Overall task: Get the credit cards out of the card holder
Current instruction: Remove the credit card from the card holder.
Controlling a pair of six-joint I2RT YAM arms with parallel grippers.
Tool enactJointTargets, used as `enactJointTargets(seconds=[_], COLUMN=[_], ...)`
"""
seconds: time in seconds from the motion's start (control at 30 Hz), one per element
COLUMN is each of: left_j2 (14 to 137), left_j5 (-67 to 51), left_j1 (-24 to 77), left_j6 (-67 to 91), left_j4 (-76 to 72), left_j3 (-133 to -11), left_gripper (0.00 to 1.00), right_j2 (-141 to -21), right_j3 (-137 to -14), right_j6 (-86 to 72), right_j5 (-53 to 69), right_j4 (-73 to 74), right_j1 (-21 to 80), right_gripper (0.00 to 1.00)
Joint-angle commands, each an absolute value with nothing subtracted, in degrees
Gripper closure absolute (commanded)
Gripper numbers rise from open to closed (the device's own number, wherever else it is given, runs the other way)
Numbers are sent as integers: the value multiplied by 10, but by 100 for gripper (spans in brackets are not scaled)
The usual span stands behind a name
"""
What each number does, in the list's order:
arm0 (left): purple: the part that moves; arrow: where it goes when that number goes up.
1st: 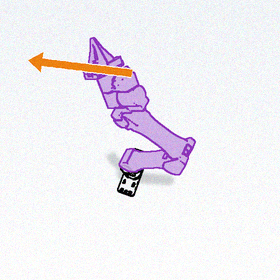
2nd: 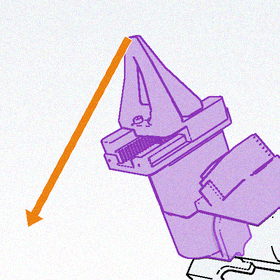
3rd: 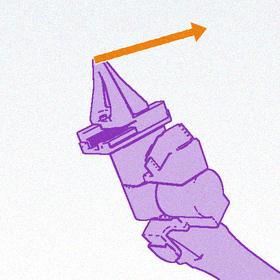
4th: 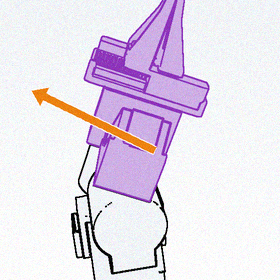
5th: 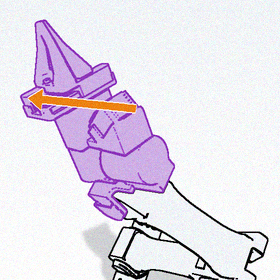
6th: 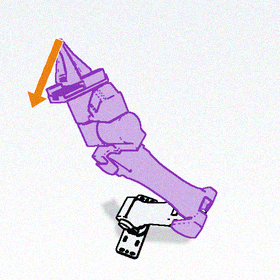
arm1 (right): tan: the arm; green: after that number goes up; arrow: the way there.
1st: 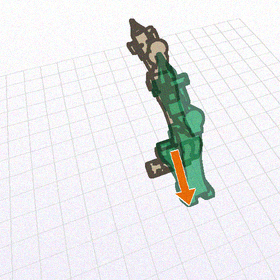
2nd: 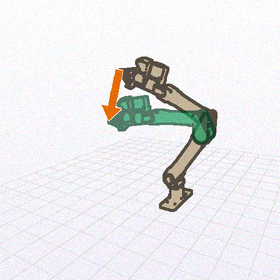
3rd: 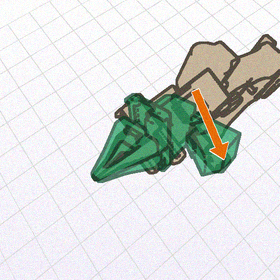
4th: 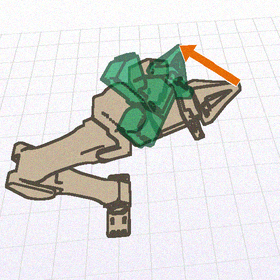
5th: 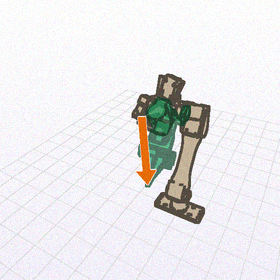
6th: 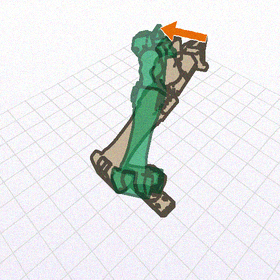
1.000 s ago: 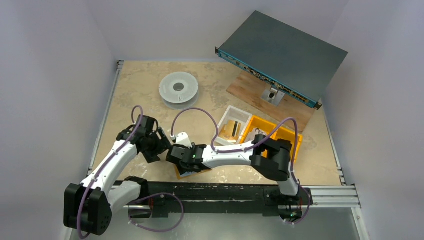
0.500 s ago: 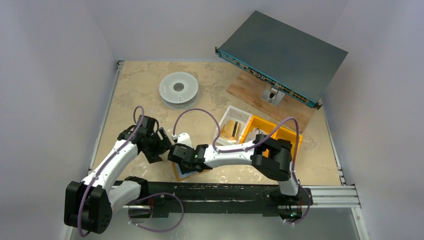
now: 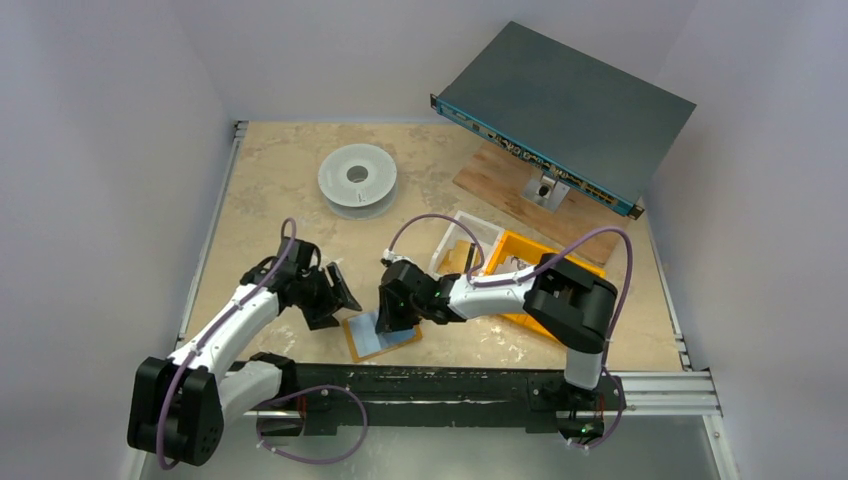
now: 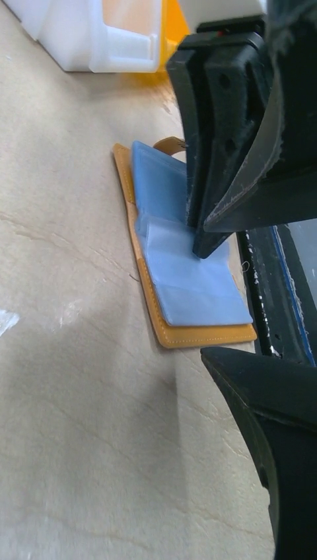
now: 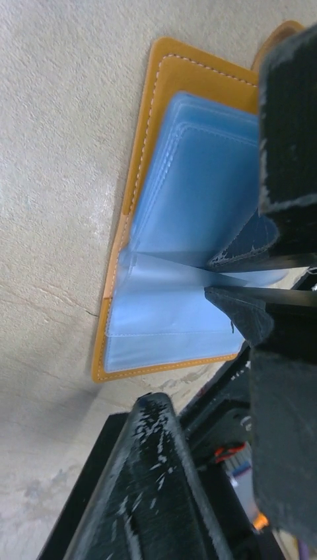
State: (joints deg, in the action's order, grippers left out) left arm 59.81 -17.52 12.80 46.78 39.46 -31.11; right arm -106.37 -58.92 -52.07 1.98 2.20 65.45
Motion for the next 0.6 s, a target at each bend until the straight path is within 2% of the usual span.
enactJointTargets(seconds=[0.0, 0.37, 0.57], left_j2=[592, 618, 645], left_j5=[-211, -184, -163], left_j1=[154, 234, 244], left_j6=[459, 503, 509], left_j4=[360, 317, 305], left_j3=[-295, -270, -261], left_gripper=[39, 53, 59], right_j2=[-1082, -1088, -1078], right_j3=[-537, -489, -467], right_j6=[-539, -573, -588], right_j5=[68, 121, 144], right_j4=[-30, -98, -138], right_j1=[629, 604, 593], right_gripper=[89, 91, 88])
